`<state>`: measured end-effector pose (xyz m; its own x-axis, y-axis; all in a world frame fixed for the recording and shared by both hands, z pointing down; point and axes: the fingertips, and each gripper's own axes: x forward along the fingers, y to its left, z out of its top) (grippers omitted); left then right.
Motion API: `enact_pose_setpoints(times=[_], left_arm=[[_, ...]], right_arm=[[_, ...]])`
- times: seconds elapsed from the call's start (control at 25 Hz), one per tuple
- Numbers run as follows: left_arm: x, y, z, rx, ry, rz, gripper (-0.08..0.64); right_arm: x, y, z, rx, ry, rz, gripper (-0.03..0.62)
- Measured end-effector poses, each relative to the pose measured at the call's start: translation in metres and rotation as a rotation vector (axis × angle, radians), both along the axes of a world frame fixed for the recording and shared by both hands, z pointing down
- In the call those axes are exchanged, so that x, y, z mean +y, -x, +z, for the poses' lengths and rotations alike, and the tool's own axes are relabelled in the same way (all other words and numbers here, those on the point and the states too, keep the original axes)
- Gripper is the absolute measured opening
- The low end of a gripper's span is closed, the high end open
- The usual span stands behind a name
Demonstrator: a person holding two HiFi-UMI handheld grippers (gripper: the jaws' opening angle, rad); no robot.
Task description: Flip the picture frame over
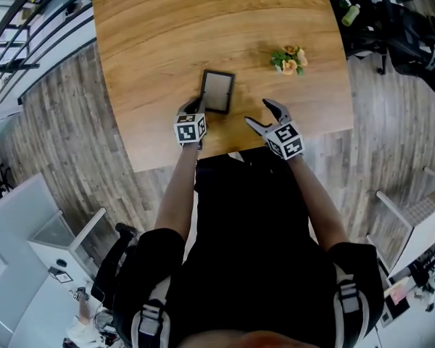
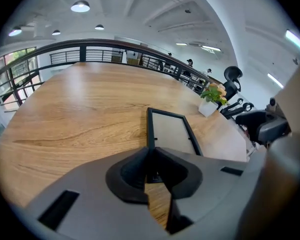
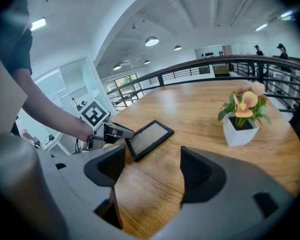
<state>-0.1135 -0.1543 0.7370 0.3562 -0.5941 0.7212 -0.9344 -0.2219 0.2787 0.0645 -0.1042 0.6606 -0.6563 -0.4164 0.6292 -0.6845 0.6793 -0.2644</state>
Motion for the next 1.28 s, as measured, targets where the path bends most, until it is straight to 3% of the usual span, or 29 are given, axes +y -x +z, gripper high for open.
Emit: enact_pose_setpoints(times=[0.24, 0.72, 0.92, 1.12, 1.28], left_arm=[[0.001, 0.002, -0.001, 0.096, 0.041, -0.076, 0.055], [-0.001, -0.007, -0.021, 0.310, 0.025, -0.185, 0.055], [0.001, -0.013, -0.029, 0.345, 0.015, -0.200, 0.055], [0.003, -0.019, -0.038, 0.365, -0.005, -0.191, 0.055], [0.004, -0.024, -0.046, 0.361, -0.025, -0.174, 0.055]], right_arm=[[0.000, 0.003, 0.000, -0.014, 0.008, -0.006, 0.342], [0.006, 0.044, -0.005, -0.108, 0.046, -0.062, 0.334], [-0.001, 0.062, 0.006, -0.163, 0.135, 0.002, 0.337], [-0.015, 0.063, 0.014, -0.260, 0.244, 0.136, 0.325], [-0.018, 0.062, 0.015, -0.263, 0.250, 0.129, 0.305]])
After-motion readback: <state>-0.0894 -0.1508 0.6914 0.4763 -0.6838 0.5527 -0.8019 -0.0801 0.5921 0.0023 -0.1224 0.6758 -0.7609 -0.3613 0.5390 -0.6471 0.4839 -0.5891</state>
